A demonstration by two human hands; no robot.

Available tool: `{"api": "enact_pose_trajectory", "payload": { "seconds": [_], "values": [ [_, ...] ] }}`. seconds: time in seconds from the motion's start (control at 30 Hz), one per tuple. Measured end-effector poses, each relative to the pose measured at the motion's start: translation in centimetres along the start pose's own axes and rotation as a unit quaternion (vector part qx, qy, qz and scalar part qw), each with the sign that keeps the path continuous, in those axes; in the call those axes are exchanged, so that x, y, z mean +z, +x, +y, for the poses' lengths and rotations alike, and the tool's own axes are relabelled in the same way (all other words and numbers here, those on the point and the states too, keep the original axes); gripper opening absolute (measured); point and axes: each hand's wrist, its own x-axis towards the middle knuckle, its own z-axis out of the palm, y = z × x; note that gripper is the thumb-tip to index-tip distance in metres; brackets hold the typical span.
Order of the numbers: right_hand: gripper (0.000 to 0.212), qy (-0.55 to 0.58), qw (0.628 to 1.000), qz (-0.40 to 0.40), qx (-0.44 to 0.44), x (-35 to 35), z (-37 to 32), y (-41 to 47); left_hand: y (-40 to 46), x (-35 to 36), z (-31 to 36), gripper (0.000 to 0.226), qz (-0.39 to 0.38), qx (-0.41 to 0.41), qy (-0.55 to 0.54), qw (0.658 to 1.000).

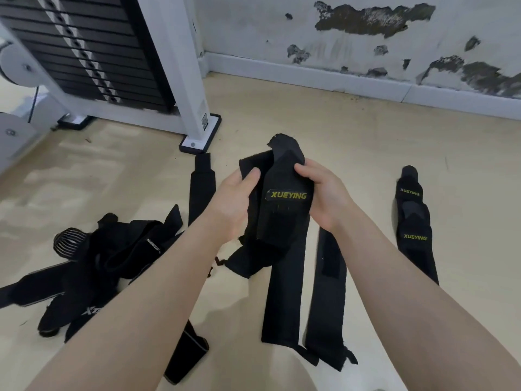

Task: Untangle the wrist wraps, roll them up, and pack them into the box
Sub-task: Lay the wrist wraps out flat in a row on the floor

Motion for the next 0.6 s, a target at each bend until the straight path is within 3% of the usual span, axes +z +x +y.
{"api": "enact_pose_trajectory", "payload": {
  "seconds": [0.1, 0.17, 0.27, 0.33, 0.47, 0.6],
  "values": [
    [0.022, -0.022, 0.999, -0.008, -0.036, 0.8, -0.3, 0.0, 0.5, -1.1, 0.5, 0.021, 0.034, 0.029, 0.060, 0.997],
    [0.022, -0.003, 0.998, -0.017, -0.059, 1.6, -0.5, -0.2, 0.9, -1.9, 0.9, 0.024, 0.069, 0.033, 0.042, 0.996],
    [0.021, 0.122, 0.989, -0.008, -0.081, 1.7, -1.1, -0.5, 1.6, -4.3, 1.4, 0.032, 0.191, 0.005, -0.112, 0.975],
    [0.016, 0.101, 0.992, -0.024, -0.074, 1.7, -1.4, -0.7, 1.6, -5.9, 1.3, 0.031, 0.223, -0.001, -0.168, 0.960],
    [0.016, -0.143, 0.988, -0.056, -0.022, 3.4, 0.9, -0.7, 1.2, -6.4, 1.0, 0.035, 0.157, -0.015, -0.180, 0.971],
    [0.008, -0.174, 0.984, -0.029, -0.013, 4.7, 2.9, -0.3, 0.9, -5.4, 1.5, 0.034, 0.082, 0.013, -0.168, 0.982]
  ]
}}
